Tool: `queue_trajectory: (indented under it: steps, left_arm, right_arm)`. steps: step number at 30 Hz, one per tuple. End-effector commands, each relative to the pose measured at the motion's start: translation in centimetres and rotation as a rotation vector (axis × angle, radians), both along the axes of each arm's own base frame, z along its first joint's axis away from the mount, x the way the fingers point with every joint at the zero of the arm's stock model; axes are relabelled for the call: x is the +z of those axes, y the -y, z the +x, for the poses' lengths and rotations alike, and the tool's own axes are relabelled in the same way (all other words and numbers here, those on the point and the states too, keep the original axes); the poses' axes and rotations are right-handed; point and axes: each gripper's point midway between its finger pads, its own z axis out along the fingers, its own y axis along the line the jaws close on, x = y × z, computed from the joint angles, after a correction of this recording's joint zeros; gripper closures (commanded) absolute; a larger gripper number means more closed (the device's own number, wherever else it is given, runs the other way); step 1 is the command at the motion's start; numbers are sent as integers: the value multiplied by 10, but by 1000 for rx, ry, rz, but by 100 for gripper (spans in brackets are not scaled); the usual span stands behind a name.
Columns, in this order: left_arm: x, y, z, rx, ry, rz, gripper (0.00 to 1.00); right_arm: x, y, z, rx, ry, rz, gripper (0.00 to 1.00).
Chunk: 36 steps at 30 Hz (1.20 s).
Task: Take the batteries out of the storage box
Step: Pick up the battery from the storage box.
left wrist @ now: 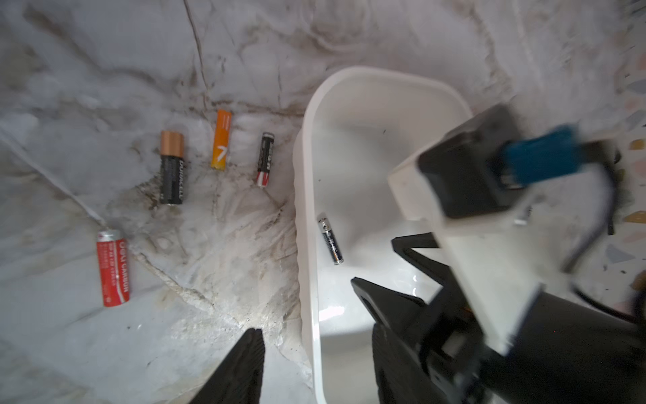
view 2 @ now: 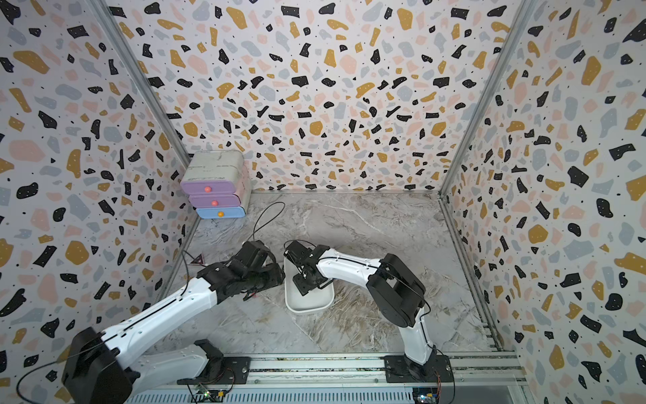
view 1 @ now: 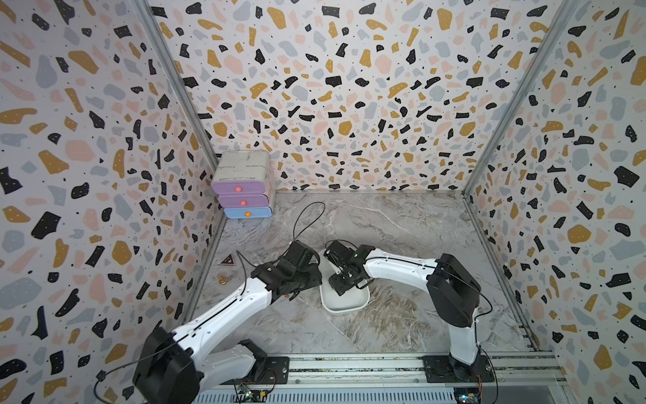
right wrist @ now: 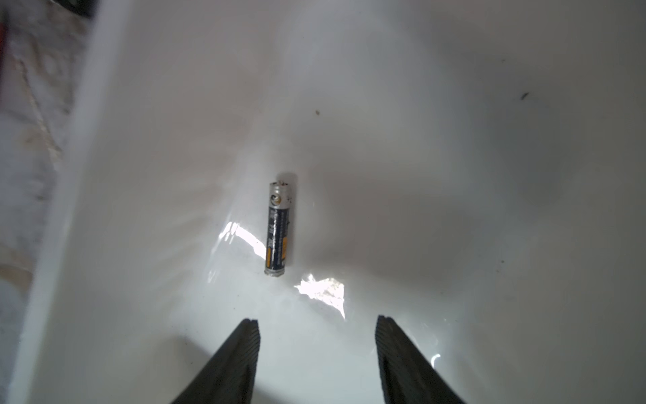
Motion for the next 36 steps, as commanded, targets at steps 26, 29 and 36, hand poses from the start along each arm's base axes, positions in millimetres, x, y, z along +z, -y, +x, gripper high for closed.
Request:
queue_trajectory:
  steps: [26,29,36]
  left_arm:
    - [-34,-65,-23,203,16,-3,40]
    - [-35,-65,-23,200,16,0,40]
    - [-33,-67,-22,198,18,21,40]
  right_arm:
    - [-39,9,17,11,116,-281,55]
    - [-40,13,18,7,121,-296,66]
    - [-33,6,18,20,112,-266,85]
